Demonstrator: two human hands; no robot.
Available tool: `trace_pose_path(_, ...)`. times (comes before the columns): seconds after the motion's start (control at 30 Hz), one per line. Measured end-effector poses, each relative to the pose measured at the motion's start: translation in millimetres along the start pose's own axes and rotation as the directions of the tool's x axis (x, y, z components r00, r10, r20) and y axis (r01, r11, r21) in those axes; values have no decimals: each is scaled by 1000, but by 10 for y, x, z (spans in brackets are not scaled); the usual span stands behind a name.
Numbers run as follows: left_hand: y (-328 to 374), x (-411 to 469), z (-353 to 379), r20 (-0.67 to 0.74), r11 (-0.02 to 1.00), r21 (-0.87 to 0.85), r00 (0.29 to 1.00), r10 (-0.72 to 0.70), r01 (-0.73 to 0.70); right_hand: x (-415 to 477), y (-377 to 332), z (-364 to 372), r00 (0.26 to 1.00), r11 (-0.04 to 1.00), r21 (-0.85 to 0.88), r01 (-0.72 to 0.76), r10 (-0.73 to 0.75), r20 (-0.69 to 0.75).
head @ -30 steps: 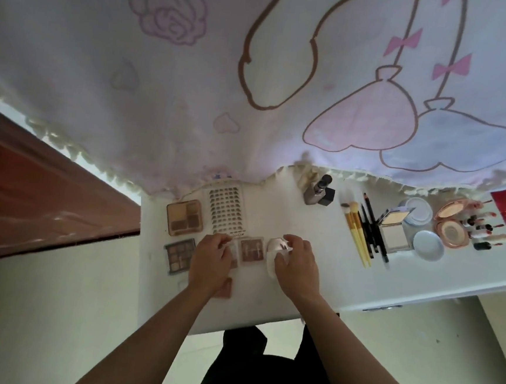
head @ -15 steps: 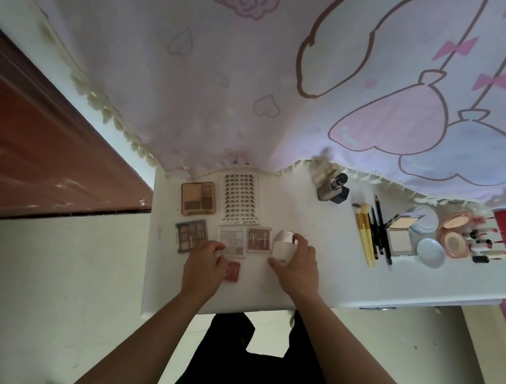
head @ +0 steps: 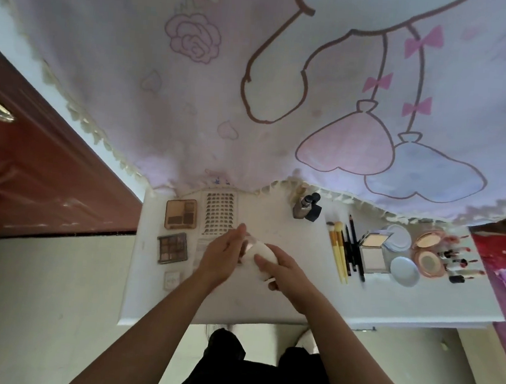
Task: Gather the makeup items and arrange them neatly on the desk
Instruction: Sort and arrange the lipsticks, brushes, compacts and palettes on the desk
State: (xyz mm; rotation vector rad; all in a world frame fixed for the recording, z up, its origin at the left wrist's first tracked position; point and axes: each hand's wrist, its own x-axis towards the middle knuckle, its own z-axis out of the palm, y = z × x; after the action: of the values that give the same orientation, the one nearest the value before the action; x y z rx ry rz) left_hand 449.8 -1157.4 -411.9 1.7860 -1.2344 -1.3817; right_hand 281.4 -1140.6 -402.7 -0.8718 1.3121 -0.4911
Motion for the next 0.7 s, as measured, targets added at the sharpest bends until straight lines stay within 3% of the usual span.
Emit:
trace_pose_path(0.1,220,-47,169,-41,982,169,995,93,-85,-136,-109,-145,1000,999,42,1,-2,18)
trace_pose_path(0.2,426,-159,345,-59,982,152,990,125,-115,-271,-189,-248,998,996,79,30,-26,-59)
trace_pose_path(0.37,622,-278,621,-128,981,196,991,43,-17,-403,-158,-449,992,995,61,76,-70,-104)
trace_pose_path(0.53,707,-334,790,-121,984,-95,979,-162,151,-448,-143,-619,932,929,-297,222,-292,-216)
trace_pose_path(0.63,813,-359,887,-131,979,-102,973,-191,178,-513,-151,-713,903,884,-382,270,-370,-219)
trace_pose_path(0.7,890,-360,925,-123,961,-110,956,-267,254,-568,-141,-758,867,799,-515,310,-460,-193)
